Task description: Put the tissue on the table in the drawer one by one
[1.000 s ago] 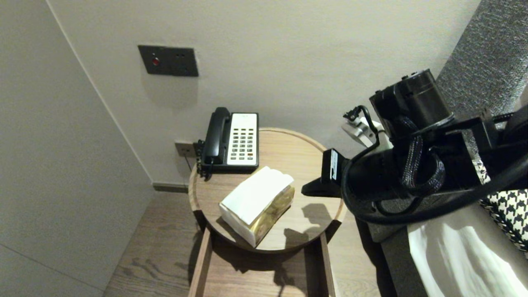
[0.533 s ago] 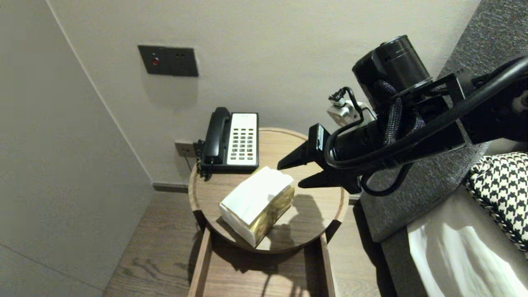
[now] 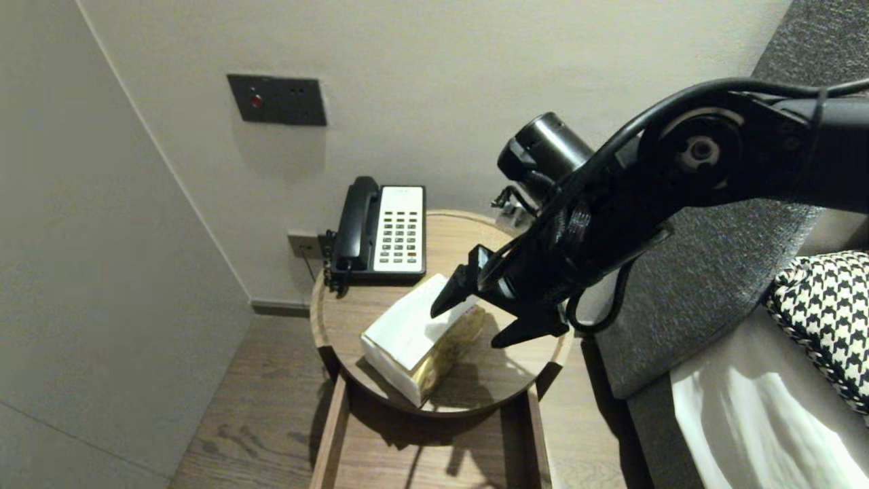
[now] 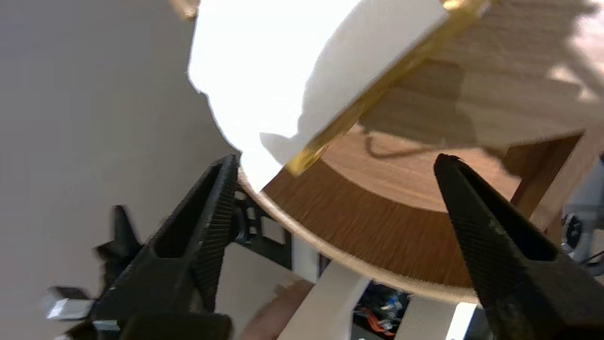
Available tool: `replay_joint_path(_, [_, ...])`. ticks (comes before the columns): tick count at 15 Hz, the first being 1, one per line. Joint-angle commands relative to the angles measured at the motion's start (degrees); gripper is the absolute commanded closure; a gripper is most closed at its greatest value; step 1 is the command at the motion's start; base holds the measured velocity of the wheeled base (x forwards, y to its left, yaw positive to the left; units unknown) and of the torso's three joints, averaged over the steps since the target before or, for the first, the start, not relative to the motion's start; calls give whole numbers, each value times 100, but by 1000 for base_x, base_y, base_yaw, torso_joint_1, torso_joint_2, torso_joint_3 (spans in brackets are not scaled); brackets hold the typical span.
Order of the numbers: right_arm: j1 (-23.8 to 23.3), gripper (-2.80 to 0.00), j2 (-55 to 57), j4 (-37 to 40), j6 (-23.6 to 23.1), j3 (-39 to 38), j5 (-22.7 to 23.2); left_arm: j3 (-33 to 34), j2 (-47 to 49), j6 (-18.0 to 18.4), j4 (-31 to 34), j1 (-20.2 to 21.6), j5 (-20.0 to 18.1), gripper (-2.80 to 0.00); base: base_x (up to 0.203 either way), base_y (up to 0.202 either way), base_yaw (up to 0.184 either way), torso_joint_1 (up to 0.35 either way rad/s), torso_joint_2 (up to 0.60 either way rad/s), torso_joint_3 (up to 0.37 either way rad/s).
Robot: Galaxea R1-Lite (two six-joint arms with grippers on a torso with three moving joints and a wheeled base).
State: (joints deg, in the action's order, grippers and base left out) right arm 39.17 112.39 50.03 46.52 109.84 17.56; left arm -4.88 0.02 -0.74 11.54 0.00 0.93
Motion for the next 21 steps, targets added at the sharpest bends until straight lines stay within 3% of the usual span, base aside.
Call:
replay_joint_path(1, [22,-280,263,24,-119,20,11,3,-2,-5,6,0,4,0,0,0,0,0,0,0])
replay_joint_path(3, [68,-280,292,-127,-420,20,49,-5,1,-5,6,0,4,0,0,0,0,0,0,0])
replay_joint_path(12, [381,-280,355,-778,-645,29,-25,-5,-2,-5,6,0,4,0,0,0,0,0,0,0])
replay_joint_path(16, [421,-280,432,-778,-895,25,-685,-5,-2,-5,6,0,4,0,0,0,0,0,0,0])
replay_joint_path(21, [493,-280,515,-1114,-899,20,-867,1,-2,-5,6,0,4,0,0,0,0,0,0,0])
